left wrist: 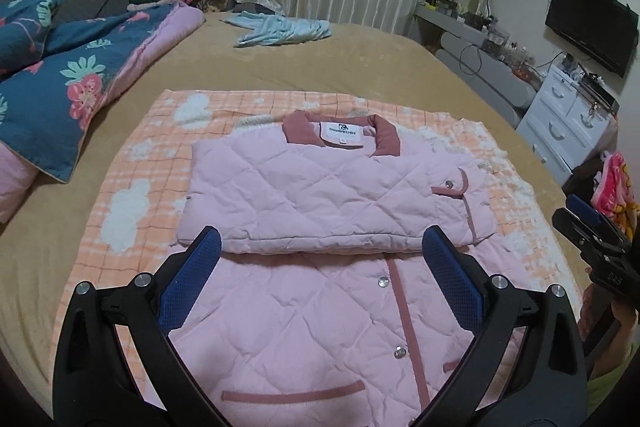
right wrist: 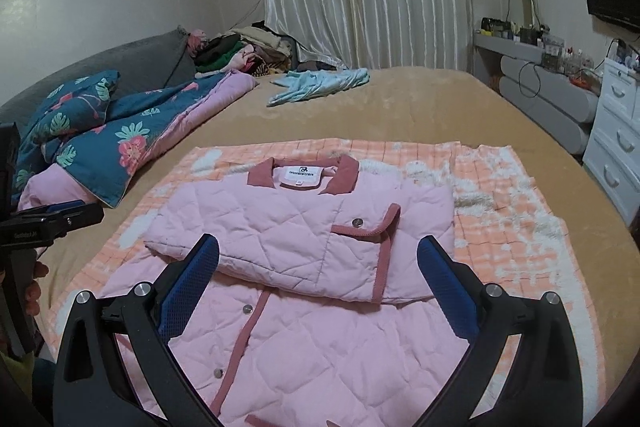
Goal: Fold large clothes
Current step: 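Move both open tools down the jacket body to its ribbed hem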
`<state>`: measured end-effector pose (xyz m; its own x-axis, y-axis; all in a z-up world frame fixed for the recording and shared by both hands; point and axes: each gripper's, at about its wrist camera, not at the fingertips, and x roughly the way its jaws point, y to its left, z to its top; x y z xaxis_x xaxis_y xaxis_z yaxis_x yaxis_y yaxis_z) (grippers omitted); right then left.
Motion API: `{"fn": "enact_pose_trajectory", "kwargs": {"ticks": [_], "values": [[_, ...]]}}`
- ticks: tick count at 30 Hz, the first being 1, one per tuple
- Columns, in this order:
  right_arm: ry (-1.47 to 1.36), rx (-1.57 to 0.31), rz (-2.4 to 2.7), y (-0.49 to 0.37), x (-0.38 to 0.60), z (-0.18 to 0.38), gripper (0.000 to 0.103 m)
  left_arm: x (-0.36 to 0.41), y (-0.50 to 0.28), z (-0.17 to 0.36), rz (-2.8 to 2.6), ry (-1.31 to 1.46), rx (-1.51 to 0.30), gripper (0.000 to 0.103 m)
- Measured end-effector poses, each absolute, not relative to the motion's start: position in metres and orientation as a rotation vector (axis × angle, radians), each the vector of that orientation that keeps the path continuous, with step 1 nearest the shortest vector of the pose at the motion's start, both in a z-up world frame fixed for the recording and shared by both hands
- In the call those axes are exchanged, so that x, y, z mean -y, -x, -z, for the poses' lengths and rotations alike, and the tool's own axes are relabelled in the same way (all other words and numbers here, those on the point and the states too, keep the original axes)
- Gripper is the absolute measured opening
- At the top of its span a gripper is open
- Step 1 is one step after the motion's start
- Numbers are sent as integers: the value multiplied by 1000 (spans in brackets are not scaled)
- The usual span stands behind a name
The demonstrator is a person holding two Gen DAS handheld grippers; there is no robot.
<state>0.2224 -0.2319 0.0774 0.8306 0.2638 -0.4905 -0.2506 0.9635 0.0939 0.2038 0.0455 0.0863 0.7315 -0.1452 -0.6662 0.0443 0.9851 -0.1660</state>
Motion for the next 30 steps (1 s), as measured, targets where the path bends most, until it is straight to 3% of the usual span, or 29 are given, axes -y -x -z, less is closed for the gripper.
{"fn": "enact_pose_trajectory", "kwargs": {"ticks": [30], "values": [[13,-490,-217,-125,241,-107,99,-85,-110,-105,59,134,-671,94]]}}
